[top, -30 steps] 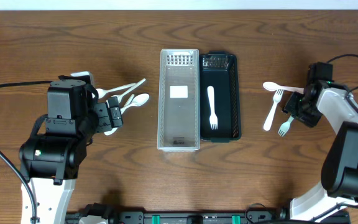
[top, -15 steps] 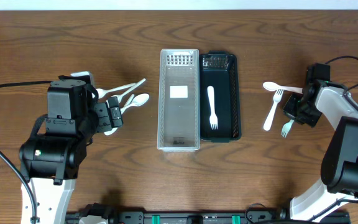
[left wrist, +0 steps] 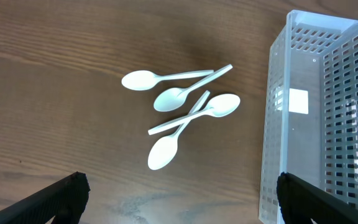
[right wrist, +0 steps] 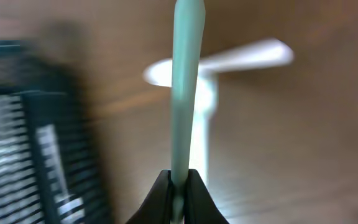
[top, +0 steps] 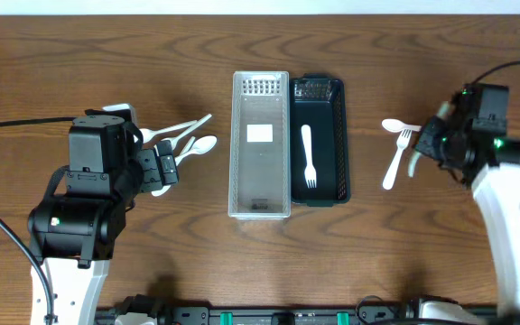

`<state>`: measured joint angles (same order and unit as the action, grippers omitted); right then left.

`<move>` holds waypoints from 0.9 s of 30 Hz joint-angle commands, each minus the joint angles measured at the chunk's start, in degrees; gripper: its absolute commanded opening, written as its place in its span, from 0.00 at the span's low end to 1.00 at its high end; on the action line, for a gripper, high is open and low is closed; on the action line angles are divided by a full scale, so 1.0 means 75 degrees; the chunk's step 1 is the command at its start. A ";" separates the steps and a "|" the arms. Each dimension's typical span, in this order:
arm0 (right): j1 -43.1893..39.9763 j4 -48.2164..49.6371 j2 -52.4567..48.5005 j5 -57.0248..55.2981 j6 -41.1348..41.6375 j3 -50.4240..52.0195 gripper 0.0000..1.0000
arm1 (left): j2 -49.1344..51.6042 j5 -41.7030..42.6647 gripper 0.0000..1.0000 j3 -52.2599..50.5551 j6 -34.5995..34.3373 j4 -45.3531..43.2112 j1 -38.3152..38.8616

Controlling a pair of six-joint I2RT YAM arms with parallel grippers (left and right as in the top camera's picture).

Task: Pack container
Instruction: 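Grasp the light-blue fork with the right gripper, then place the light-blue fork into the black tray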

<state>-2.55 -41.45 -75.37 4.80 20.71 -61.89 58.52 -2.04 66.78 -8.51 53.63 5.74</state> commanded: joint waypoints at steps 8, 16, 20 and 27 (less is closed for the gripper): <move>0.3104 0.0653 -0.0312 -0.0592 0.0702 -0.0023 0.01 | 0.0035 -0.0012 0.98 0.0160 0.0134 0.0020 0.0009; 0.3724 0.1716 -0.2463 -0.1055 0.1061 -0.0023 0.40 | 0.0035 -0.0012 0.98 0.0160 0.0134 0.0020 0.0009; 0.3698 0.1804 -0.2620 -0.0895 0.0953 -0.0134 0.56 | 0.0035 -0.0012 0.98 0.0160 0.0134 0.0020 0.0009; 0.3421 0.1271 -0.1035 -0.2148 0.0195 -0.0548 0.60 | 0.0035 -0.0012 0.98 0.0160 0.0134 0.0020 0.0009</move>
<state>24.84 -31.09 -90.30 -3.53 24.84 -63.00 58.52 -2.04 66.78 -8.51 53.65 5.74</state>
